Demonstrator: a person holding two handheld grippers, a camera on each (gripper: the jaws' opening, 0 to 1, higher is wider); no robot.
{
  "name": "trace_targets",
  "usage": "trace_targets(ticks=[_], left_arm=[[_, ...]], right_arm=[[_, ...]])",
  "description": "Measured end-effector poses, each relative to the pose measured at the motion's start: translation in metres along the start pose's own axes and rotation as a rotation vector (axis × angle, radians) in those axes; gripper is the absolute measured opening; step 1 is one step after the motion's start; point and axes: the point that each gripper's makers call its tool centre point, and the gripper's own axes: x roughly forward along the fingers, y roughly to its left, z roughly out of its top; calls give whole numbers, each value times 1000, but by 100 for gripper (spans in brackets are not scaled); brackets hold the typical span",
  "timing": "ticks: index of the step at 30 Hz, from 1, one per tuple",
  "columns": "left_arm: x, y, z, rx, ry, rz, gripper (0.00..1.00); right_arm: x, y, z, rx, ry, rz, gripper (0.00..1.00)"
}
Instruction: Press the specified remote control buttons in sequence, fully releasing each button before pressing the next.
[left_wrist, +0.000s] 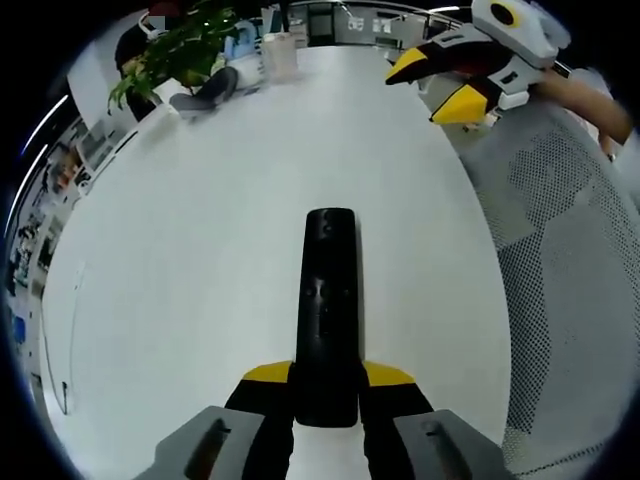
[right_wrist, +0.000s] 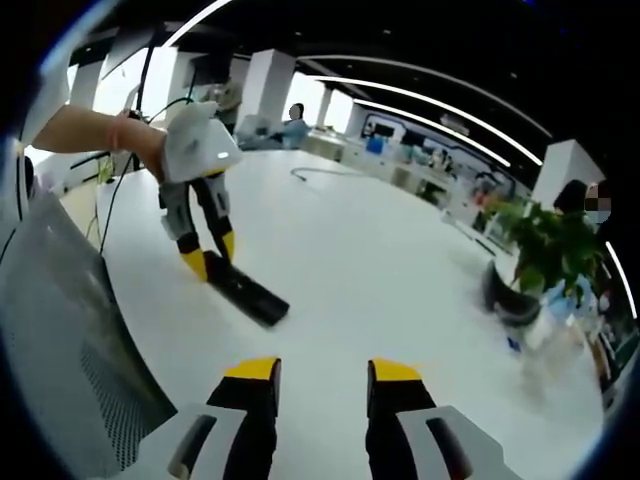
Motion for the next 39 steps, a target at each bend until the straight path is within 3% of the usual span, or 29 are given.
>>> trace_targets(ticks=[22,39], left_arm=[[0,-10,0,34,44,-14,24],[-1,-19,-1,55,43,-25,24]], right_arm=[[1,4,-2,-18,17,14,29],[2,5,-3,-28,22,23,27]])
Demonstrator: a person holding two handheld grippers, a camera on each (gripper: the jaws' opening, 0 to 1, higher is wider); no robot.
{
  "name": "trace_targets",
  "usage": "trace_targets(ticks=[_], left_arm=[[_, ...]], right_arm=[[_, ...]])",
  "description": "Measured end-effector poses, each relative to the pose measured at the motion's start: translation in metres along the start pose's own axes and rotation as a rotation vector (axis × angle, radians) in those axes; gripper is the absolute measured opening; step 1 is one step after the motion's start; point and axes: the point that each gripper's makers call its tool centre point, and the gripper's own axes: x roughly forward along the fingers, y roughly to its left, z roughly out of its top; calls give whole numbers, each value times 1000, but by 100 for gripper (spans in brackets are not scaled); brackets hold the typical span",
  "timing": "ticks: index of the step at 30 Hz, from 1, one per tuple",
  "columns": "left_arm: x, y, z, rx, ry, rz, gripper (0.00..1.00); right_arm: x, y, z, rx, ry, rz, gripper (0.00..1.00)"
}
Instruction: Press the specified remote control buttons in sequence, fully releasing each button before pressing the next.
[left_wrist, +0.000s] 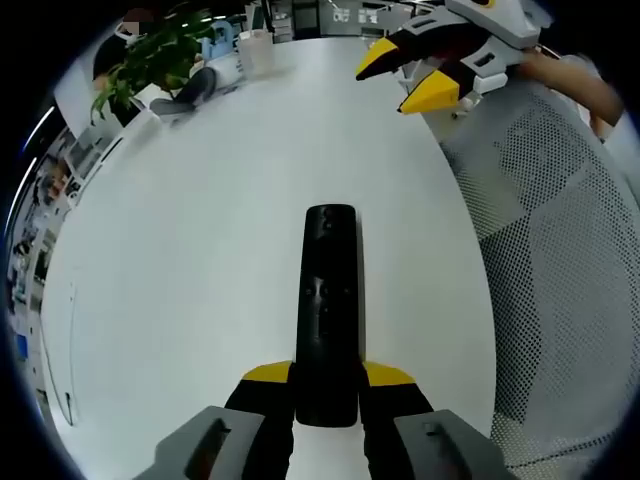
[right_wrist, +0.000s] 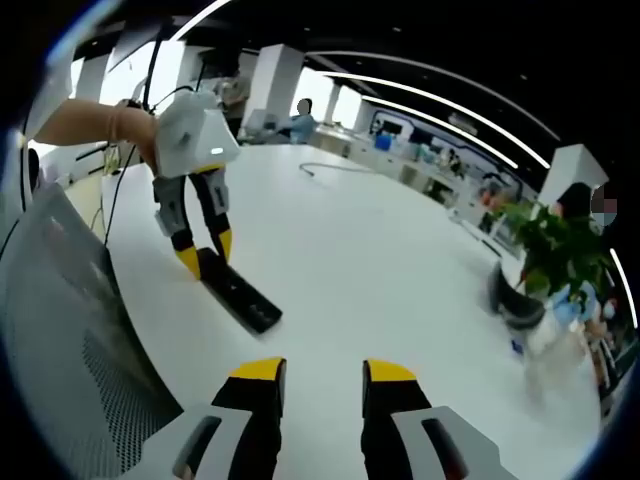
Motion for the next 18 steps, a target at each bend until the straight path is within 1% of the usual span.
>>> trace_targets(ticks=[18], left_arm=[[0,-7,0,11,11,-3,24]], right_arm=[[1,3,-1,-18,12,13,26]])
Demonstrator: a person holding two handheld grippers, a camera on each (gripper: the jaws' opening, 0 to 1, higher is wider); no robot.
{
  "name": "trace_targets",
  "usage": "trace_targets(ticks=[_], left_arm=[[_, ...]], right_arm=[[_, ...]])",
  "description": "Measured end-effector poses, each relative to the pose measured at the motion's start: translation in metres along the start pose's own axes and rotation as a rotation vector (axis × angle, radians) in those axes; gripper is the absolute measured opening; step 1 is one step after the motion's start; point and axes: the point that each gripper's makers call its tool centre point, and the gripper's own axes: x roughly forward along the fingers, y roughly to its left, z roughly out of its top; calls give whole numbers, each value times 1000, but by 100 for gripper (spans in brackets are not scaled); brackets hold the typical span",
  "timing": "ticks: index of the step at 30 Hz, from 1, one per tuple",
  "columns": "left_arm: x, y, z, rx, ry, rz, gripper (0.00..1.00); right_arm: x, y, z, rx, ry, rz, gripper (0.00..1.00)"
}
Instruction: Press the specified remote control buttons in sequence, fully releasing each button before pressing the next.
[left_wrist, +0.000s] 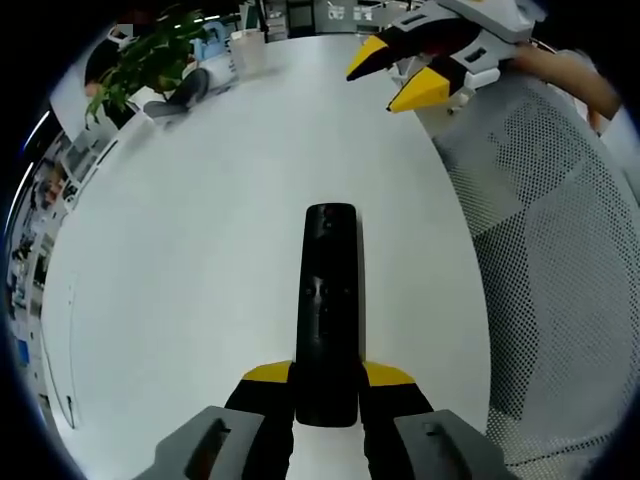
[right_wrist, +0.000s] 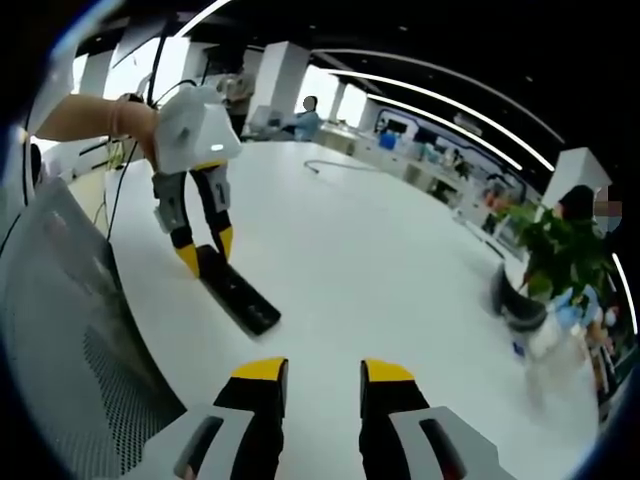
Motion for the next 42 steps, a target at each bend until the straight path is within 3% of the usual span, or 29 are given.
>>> trace_targets(ticks=[42], left_arm=[[-1,-22,0,25,29,-9,24]], right_arm=[[2,6,-2,-36,24,27,22]])
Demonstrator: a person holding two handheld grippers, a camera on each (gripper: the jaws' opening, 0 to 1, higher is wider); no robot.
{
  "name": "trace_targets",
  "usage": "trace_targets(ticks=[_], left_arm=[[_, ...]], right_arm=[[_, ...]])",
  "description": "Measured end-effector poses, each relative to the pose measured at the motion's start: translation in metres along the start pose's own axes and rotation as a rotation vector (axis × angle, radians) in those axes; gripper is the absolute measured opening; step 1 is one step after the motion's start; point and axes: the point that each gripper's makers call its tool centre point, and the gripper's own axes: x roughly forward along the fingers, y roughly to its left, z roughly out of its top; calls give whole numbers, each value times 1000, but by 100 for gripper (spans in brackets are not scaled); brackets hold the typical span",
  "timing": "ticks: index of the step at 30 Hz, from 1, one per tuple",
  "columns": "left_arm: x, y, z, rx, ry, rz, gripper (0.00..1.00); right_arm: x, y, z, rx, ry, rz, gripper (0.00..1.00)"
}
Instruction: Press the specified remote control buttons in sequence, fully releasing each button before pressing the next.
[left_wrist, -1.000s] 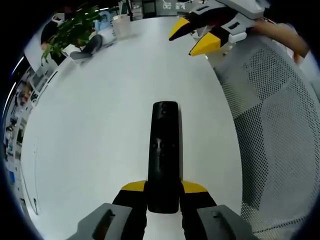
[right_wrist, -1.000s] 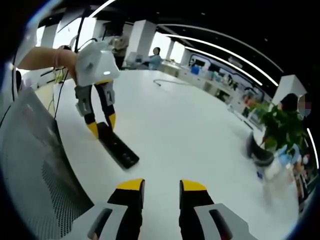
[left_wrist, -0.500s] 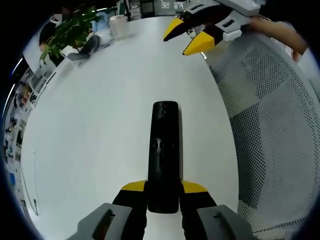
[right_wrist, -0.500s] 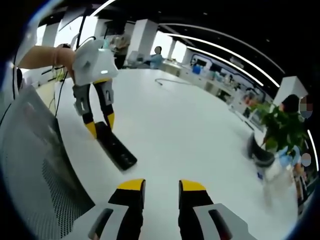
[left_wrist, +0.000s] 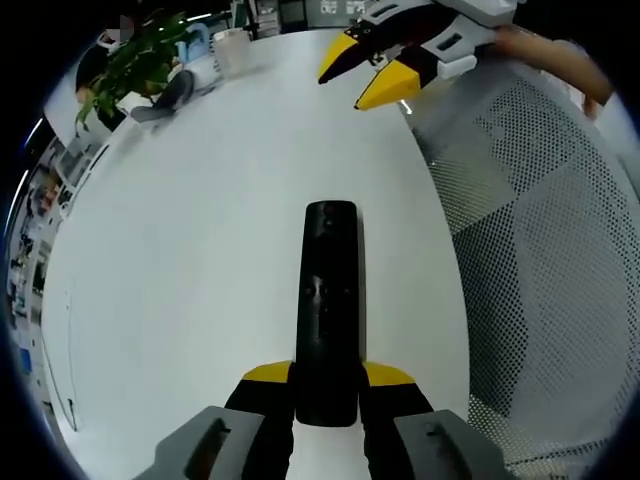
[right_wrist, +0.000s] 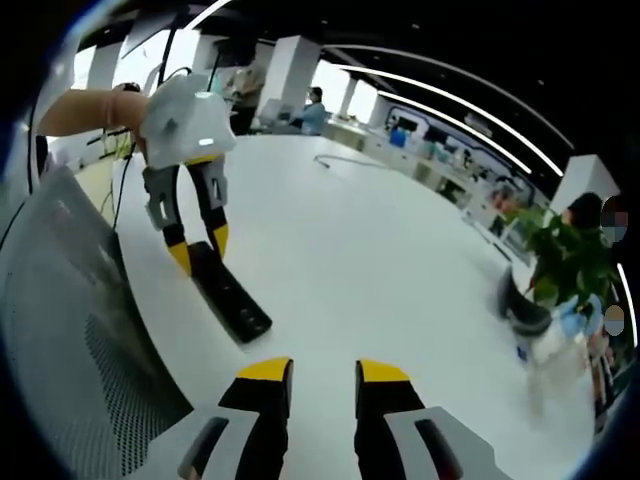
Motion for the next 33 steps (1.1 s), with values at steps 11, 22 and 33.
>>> trace_targets(ticks=[11,22,33], left_arm=[[0,-5,0,5,7,-2,24],[0,-10,0,13,16,-4,24],[0,-13,0,15,27,12,24]], right_arm=[[1,2,0,-9,6,8,20],[0,3,0,-16,3,7,17],[-2,3,5,-18,-24,6,16]])
